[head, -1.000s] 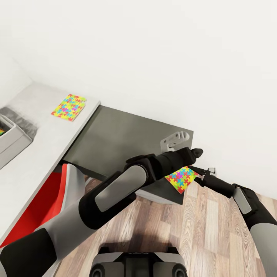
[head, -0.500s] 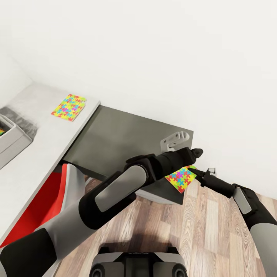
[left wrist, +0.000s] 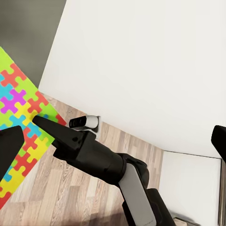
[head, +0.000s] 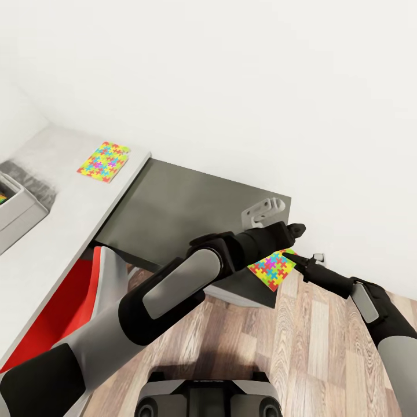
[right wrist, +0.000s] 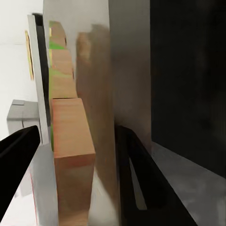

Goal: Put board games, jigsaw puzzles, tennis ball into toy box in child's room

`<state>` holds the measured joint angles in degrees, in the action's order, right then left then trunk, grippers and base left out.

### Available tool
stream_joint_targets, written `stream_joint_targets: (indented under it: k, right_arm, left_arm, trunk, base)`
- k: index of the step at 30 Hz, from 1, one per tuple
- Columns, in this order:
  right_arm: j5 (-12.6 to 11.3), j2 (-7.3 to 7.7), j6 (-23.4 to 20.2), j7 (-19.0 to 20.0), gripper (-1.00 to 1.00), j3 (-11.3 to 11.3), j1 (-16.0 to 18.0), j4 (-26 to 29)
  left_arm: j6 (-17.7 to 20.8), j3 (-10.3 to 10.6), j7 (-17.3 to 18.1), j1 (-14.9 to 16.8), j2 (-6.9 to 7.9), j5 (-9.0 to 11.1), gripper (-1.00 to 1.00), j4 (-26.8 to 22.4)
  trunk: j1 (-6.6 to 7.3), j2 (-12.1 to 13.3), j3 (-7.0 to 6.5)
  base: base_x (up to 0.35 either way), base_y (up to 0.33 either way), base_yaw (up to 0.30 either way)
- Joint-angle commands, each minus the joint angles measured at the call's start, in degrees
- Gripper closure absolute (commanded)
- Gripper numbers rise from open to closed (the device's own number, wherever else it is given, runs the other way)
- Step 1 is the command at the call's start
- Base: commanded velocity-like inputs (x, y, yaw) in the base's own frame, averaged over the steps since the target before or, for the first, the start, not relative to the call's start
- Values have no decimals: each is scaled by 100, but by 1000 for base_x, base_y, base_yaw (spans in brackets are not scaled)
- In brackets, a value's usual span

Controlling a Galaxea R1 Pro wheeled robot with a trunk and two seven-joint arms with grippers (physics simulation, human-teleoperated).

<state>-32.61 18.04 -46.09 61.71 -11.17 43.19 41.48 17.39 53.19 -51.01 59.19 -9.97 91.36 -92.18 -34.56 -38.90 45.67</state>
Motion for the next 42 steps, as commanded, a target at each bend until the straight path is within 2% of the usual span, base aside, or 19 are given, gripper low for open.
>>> stream_joint_targets:
  k: [1,21,34,42]
  right_arm:
    - [-179,-46,-172,38,100,-7,5,9]
    - [-142,-70,-160,23,100,1,-19,300]
    - [-133,-69,-221,11,100,-15,-455,1356]
    - [-128,-101,-209,-87,100,-8,-545,1568]
  left_arm:
    - [19,-1,-31,4,-3,20,-100,-2]
    - [39,23,-44,-19,24,16,-100,-2]
    - [353,-9,-41,0,16,21,-100,-2]
    - [413,-84,-47,3,30,22,-100,-2]
  trunk:
    - [-1,-6,4]
    - [-1,-6,4]
    - [-1,-6,4]
    - [21,34,-14]
  base:
    - [0,0,0]
    - [0,0,0]
    - [0,0,0]
    - [0,0,0]
